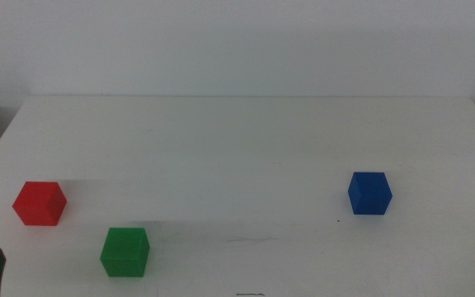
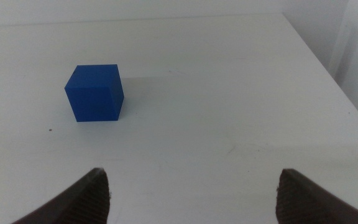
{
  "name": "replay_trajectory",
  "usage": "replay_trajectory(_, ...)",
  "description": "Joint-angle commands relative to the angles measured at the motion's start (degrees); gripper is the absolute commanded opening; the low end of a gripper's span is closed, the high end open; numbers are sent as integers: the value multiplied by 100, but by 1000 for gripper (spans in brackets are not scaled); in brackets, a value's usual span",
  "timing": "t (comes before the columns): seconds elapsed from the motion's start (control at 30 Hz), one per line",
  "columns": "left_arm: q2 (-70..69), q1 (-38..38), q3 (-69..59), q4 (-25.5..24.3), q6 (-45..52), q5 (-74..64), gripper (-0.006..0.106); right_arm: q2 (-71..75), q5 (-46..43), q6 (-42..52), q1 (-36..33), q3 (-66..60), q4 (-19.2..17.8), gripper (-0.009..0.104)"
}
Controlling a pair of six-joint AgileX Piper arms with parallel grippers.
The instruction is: Stack red cubes first, then green, then blue cubes in a specific spot.
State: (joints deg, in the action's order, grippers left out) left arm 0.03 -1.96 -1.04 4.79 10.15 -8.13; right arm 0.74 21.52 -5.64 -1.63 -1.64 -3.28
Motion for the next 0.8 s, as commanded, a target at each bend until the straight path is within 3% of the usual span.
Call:
replay_trajectory(0.0, 406, 9, 481, 49, -106, 410, 94, 112, -413, 68, 43, 102, -47, 87)
replay_trajectory(0.3, 2892, 9, 3034, 49, -156, -1344, 94, 112, -413, 68, 43, 102, -47, 87)
replay_trajectory(0.5, 4363, 9, 4521, 49, -1015, -2861, 94, 112, -413, 68, 43, 102, -47, 87)
replay_trajectory(0.77, 6078, 9, 5680, 48, -1323, -4111, 94, 112, -413, 68, 43, 102, -47, 87)
